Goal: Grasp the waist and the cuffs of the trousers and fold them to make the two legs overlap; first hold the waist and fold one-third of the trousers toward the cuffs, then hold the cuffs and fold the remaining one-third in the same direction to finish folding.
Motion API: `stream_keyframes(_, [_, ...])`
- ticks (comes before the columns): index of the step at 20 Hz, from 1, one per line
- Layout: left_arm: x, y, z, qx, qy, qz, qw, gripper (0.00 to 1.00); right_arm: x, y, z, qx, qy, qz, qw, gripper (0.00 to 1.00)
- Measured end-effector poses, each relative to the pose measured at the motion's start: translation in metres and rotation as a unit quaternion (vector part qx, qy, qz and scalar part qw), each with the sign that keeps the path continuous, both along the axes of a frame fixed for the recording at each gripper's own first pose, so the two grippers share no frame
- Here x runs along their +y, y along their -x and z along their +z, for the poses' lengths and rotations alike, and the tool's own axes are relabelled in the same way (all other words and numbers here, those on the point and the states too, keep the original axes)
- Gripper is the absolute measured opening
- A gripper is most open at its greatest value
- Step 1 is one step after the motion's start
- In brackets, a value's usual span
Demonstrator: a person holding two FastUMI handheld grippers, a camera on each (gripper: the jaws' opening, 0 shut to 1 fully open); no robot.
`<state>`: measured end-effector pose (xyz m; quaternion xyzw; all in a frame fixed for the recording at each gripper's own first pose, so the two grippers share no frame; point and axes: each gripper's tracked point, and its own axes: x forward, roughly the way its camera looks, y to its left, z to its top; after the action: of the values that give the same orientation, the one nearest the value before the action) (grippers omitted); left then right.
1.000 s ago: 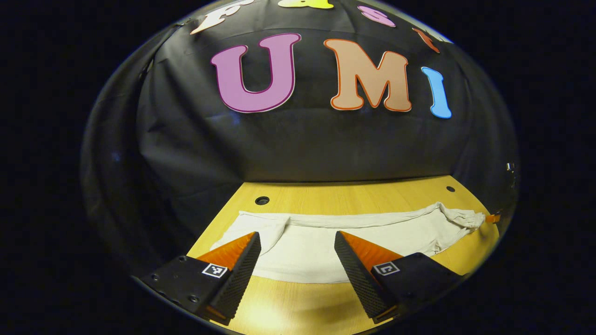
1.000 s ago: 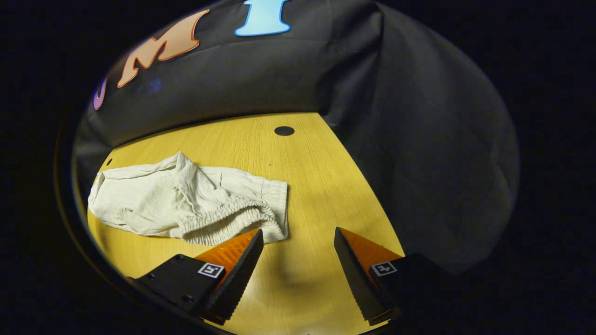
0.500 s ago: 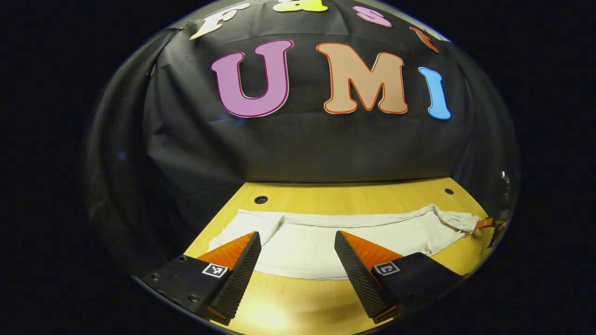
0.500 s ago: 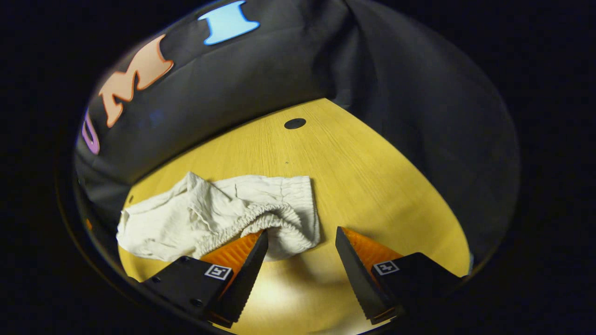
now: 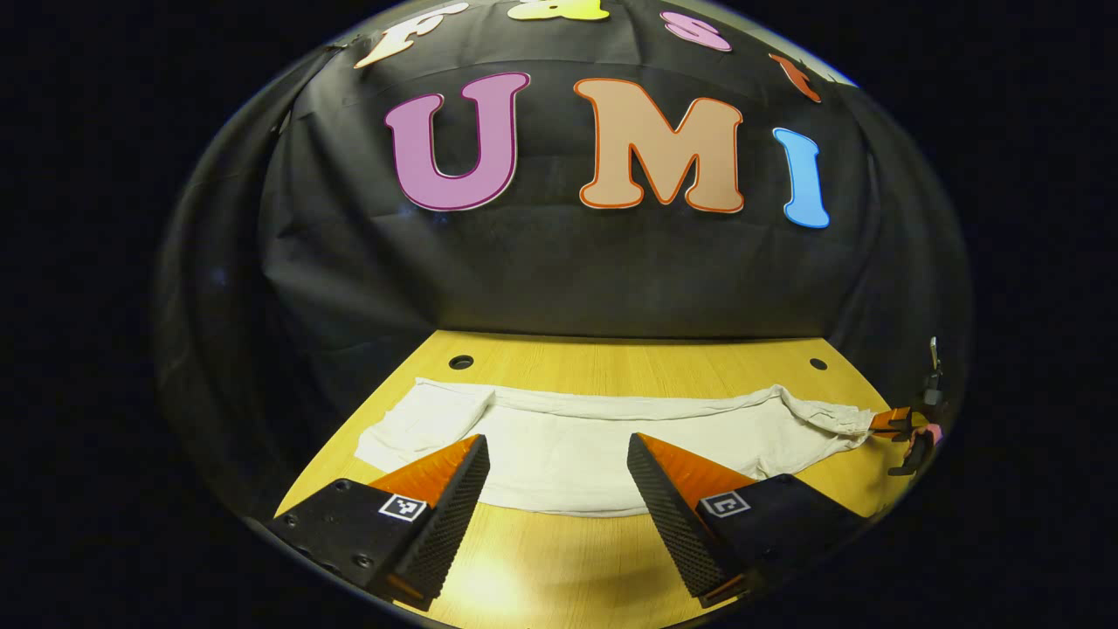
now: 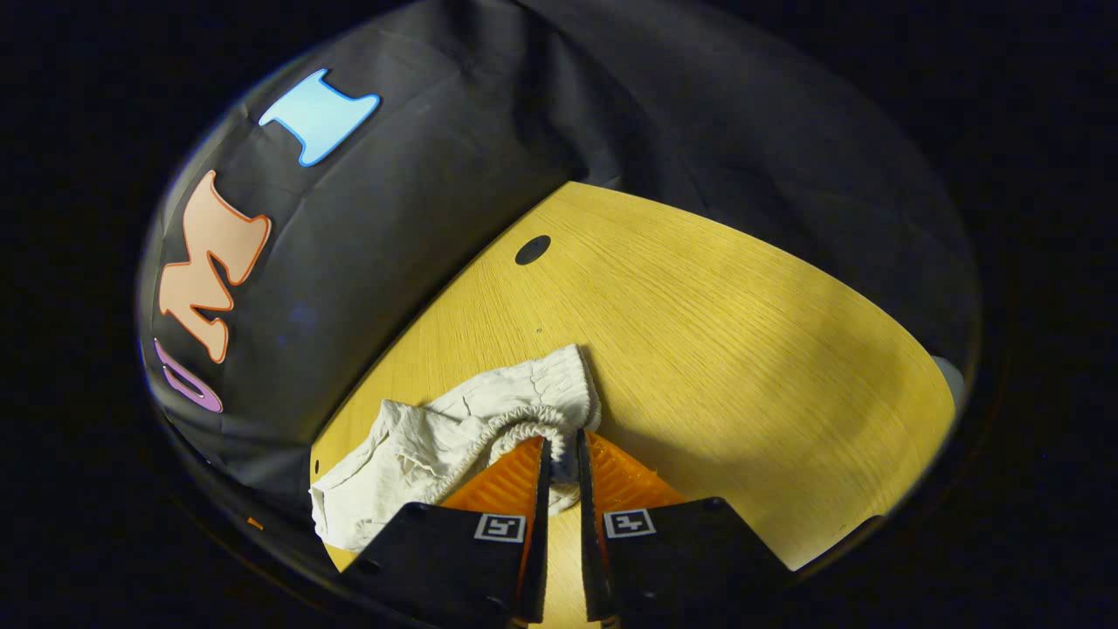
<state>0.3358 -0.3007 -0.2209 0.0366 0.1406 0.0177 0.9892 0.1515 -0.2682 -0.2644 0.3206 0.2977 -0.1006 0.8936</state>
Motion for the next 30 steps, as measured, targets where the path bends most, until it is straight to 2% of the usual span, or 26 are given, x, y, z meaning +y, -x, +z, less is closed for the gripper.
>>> stream_keyframes(4, [0.003,0.007,0.0,0.002,0.01,0.004,1.0,0.97,0.005,-0.003,0.017,-0.028,0.035,0.008,0.999,0.19])
stream_keyframes(8, [0.012,0.011,0.004,-0.008,0.025,0.003,1.0,0.97,0.013,0.001,0.066,-0.063,0.053,0.031,0.996,0.19])
stream_keyframes(12, [0.034,0.014,0.005,-0.017,0.04,0.003,0.999,0.97,0.037,0.006,0.13,-0.115,0.098,0.076,0.986,0.19])
stream_keyframes(16, [0.07,0.014,0.0,-0.02,0.06,0.0,0.998,0.97,0.072,0.03,0.188,-0.156,0.117,0.112,0.974,0.19])
stream_keyframes(20, [0.121,0.012,-0.007,-0.016,0.078,-0.002,0.997,0.98,0.14,0.042,0.199,-0.178,0.155,0.16,0.958,0.18])
stream_keyframes(24, [0.183,0.0,-0.02,-0.005,0.07,0.008,0.998,0.95,0.239,0.035,0.197,-0.179,0.189,0.218,0.941,0.19])
stream_keyframes(27, [0.223,-0.016,-0.035,0.01,0.06,0.011,0.998,0.95,0.318,0.03,0.18,-0.172,0.21,0.27,0.924,0.19])
stream_keyframes(30, [0.255,-0.031,-0.053,0.029,0.049,0.014,0.998,0.98,0.378,0.028,0.155,-0.164,0.222,0.313,0.909,0.19])
